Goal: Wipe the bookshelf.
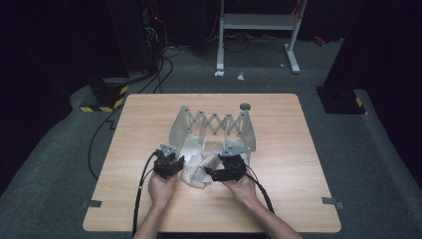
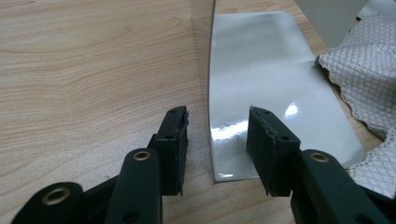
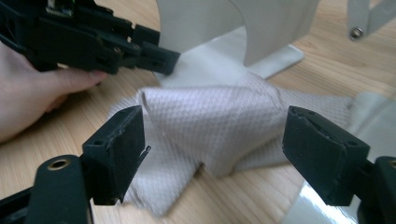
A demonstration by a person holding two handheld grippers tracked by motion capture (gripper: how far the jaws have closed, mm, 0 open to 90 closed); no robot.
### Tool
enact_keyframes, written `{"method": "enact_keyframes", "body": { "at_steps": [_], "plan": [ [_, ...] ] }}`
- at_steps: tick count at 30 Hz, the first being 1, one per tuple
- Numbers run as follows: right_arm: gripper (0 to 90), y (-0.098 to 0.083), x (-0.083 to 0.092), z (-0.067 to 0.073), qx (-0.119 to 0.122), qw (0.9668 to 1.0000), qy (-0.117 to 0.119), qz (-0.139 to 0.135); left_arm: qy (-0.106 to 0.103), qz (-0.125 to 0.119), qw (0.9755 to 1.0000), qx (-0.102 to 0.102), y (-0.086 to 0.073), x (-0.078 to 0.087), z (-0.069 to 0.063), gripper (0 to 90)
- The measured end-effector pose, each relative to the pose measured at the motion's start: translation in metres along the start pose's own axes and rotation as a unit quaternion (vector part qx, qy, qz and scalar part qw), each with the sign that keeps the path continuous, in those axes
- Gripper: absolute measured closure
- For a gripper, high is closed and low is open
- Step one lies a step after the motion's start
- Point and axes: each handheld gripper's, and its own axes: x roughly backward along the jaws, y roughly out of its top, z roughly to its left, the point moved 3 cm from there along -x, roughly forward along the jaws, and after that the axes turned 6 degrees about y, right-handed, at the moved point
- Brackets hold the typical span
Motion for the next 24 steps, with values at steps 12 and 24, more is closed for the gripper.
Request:
{"method": "enact_keyframes", "body": {
  "at_steps": [12, 24],
  "plan": [
    [19.2, -0.004, -0.034, -0.004, 0.002, 0.9981, -0.011, 0.061, -0.002, -0.001, 1.0, -0.002, 0.0, 0.0, 0.0, 58.3],
    [47.4, -0.008, -0.039, -0.005, 0.027, 0.996, -0.036, 0.077, -0.005, -0.001, 1.0, -0.005, 0.0, 0.0, -0.001, 58.0]
  ]
}}
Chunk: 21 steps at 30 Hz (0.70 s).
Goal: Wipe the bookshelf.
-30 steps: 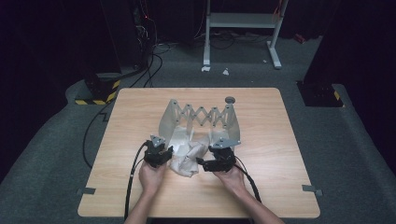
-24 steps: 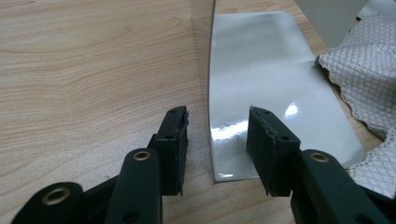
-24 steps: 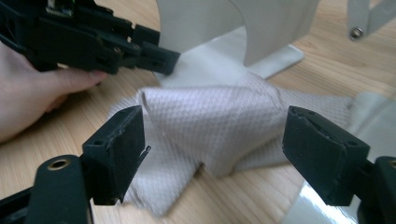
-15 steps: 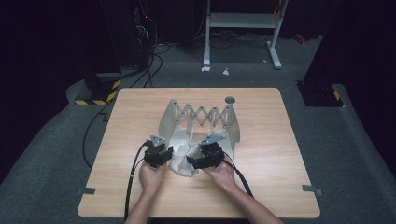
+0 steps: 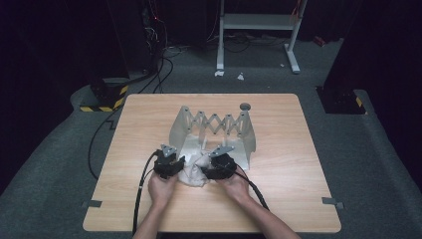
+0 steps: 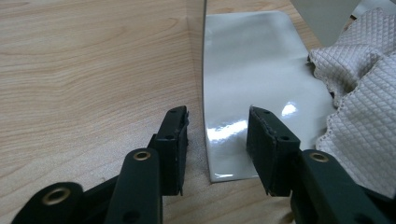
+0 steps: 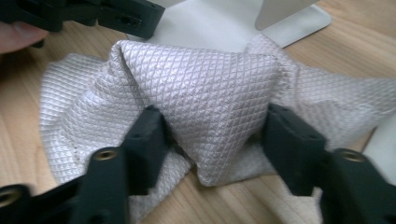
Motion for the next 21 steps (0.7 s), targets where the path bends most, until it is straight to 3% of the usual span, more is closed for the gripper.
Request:
{"method": "enact_keyframes", "body": {
  "at_steps": [6, 9, 16, 21],
  "plan": [
    [74.0, -0.001, 0.003, -0.005, 0.009, 0.9998, -0.016, -0.001, 0.001, 0.001, 1.0, 0.001, 0.0, 0.0, 0.0, 58.0],
    [81.3, -0.002, 0.004, -0.006, 0.011, 0.9999, -0.012, 0.002, 0.001, 0.001, 1.0, 0.0, 0.0, 0.0, 0.0, 57.3],
    [84.2, -0.006, 0.011, -0.005, 0.011, 0.9999, -0.001, -0.011, 0.001, 0.002, 1.0, -0.001, 0.0, 0.0, 0.0, 55.1],
    [84.4, -0.008, 0.027, -0.006, 0.004, 0.9996, -0.001, -0.028, 0.0, 0.001, 1.0, 0.001, 0.0, -0.001, -0.001, 52.1]
  ]
}}
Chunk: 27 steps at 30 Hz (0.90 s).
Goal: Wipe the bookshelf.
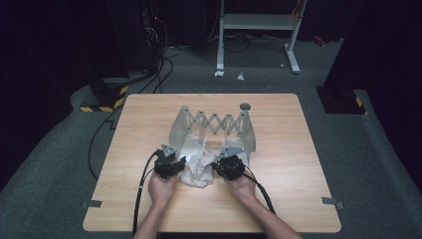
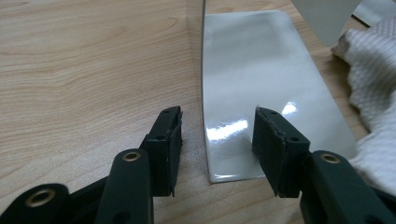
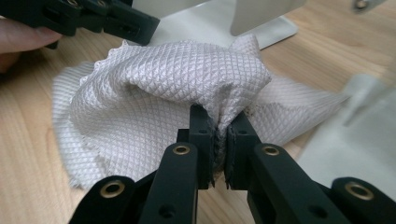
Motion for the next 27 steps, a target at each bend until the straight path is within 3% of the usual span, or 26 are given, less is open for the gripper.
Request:
{"method": "enact_keyframes", "body": {
  "at_steps": [5, 8, 12, 22, 27],
  "plan": [
    [84.5, -0.003, 0.024, -0.004, -0.007, 0.9998, -0.008, -0.018, 0.004, 0.002, 1.0, 0.0, 0.0, 0.0, 0.0, 50.1],
    [84.4, -0.004, 0.043, -0.008, -0.008, 0.9989, -0.025, -0.039, 0.005, 0.002, 1.0, 0.0, 0.0, 0.0, 0.0, 49.7],
    [84.5, -0.006, 0.058, -0.017, -0.026, 0.9976, -0.046, -0.045, 0.005, 0.002, 1.0, -0.001, 0.0, 0.0, 0.0, 50.3],
    [84.5, -0.003, 0.081, -0.033, -0.047, 0.9905, -0.117, -0.054, -0.001, 0.0, 1.0, -0.004, 0.0, 0.001, -0.001, 55.2],
    [84.6, 0.001, 0.083, -0.034, -0.053, 0.9892, -0.124, -0.058, -0.003, -0.002, 1.0, -0.004, 0.0, 0.001, -0.002, 57.4]
  ]
}}
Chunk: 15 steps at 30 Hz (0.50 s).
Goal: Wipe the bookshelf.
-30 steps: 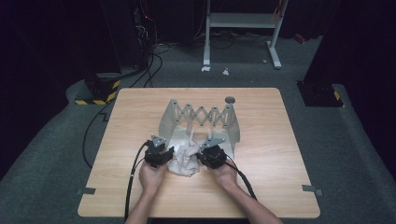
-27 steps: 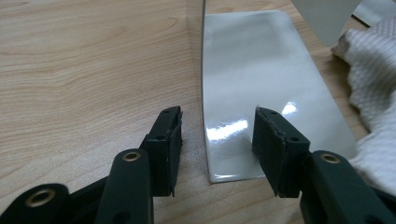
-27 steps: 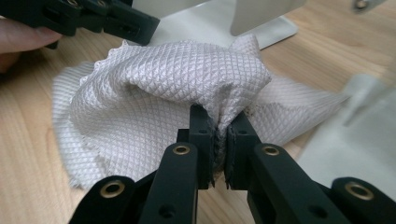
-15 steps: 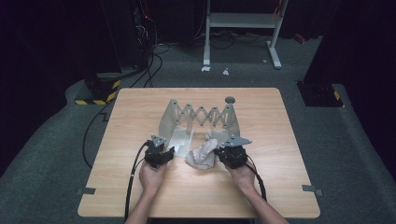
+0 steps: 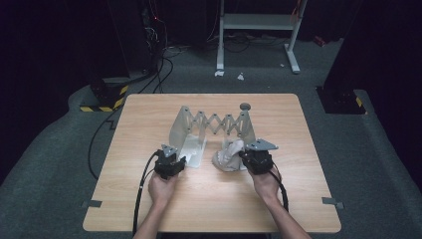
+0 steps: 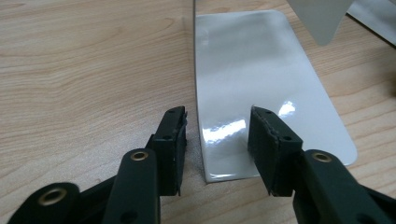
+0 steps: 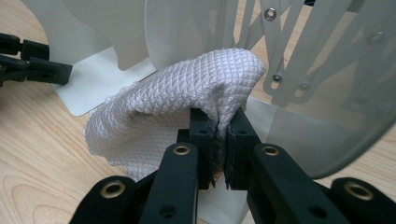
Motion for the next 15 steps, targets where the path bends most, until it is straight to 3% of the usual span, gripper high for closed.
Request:
{"method": "enact_keyframes", "body": {
  "at_steps": [15],
  "plan": [
    [84.6, 0.004, -0.008, -0.017, -0.011, 0.9998, -0.018, 0.002, -0.007, -0.001, 1.0, 0.002, -0.001, 0.002, -0.002, 69.5]
  ]
}}
